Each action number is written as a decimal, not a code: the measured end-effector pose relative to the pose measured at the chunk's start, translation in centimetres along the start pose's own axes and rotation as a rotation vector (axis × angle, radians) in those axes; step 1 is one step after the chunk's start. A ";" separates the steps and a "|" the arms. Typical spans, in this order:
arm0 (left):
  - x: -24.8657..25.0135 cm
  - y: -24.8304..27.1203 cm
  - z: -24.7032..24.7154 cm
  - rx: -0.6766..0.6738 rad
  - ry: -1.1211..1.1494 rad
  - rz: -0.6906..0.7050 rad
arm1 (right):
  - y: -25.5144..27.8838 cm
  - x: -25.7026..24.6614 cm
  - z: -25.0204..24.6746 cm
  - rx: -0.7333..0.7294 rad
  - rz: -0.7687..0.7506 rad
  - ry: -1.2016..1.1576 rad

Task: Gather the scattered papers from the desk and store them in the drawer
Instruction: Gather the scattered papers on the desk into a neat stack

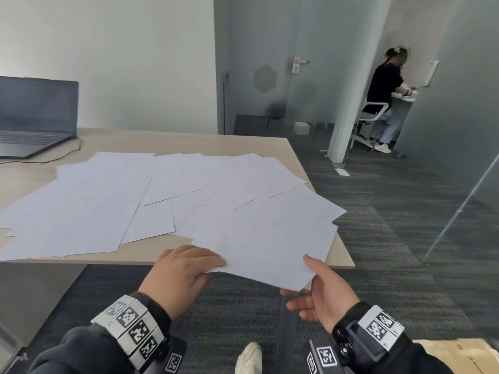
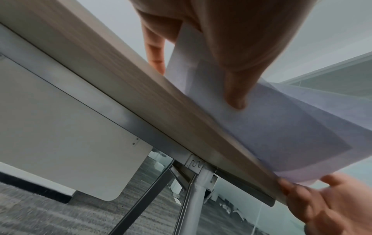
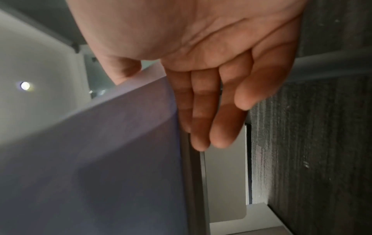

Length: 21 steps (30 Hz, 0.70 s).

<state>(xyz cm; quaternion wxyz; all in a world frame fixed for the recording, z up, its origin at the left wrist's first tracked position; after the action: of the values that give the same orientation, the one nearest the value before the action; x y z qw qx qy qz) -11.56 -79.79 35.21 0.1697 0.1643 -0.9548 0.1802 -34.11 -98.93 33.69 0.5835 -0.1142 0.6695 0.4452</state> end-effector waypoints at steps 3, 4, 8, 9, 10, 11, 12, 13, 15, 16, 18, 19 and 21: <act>-0.8 0.7 -0.4 -0.019 0.076 0.092 | 0.1 -0.2 -0.5 0.036 -0.019 -0.140; -1.0 0.7 -0.5 -0.030 0.090 0.119 | 0.0 -0.3 -0.5 0.046 -0.028 -0.182; -0.5 0.0 -0.9 -0.085 0.129 0.132 | -0.2 -0.2 -0.2 0.044 -0.053 -0.225; -0.2 -0.1 -1.0 -0.113 0.146 0.113 | -0.2 -0.1 0.1 0.035 -0.078 -0.182; 0.2 -0.2 -1.0 -0.140 0.169 0.101 | -0.1 0.1 0.4 0.032 -0.112 -0.150; 0.6 -0.3 -1.0 -0.155 0.196 0.089 | -0.1 0.3 0.7 0.039 -0.148 -0.128; 0.9 -0.4 -1.0 -0.154 0.221 0.068 | 0.0 0.3 1.0 0.055 -0.179 -0.102; 1.2 -0.5 -0.9 -0.141 0.237 0.026 | 0.1 0.3 1.1 0.063 -0.208 -0.074; 1.5 -0.9 -0.9 -0.127 0.227 -0.125 | 0.4 0.3 1.1 0.085 -0.234 -0.036; 1.5 -1.1 -0.9 -0.140 0.200 -0.203 | 0.5 0.3 1.1 0.097 -0.235 -0.033; 1.5 -1.4 -0.6 -0.195 0.115 -0.279 | 0.7 0.2 0.9 0.111 -0.217 -0.057; 1.6 -1.5 -0.4 -0.224 0.063 -0.269 | 0.7 0.1 0.8 0.122 -0.192 -0.098; 1.9 -1.4 -0.1 -0.265 -0.008 -0.228 | 0.9 -0.1 0.5 0.138 -0.133 -0.209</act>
<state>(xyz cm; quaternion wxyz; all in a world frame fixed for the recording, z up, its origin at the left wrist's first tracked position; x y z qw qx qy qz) -12.68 -81.45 36.48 0.2054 0.2485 -0.9461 0.0317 -34.35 -98.12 34.26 0.6848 -0.0710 0.6250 0.3679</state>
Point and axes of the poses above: each hand's wrist, its own y-axis away from the middle knuckle, its own z-axis out of the palm, x = y × z, the point moved 1 cm from there along -y, towards the middle knuckle, and after that the axes turned 6 degrees about y, right-handed, at the moved point
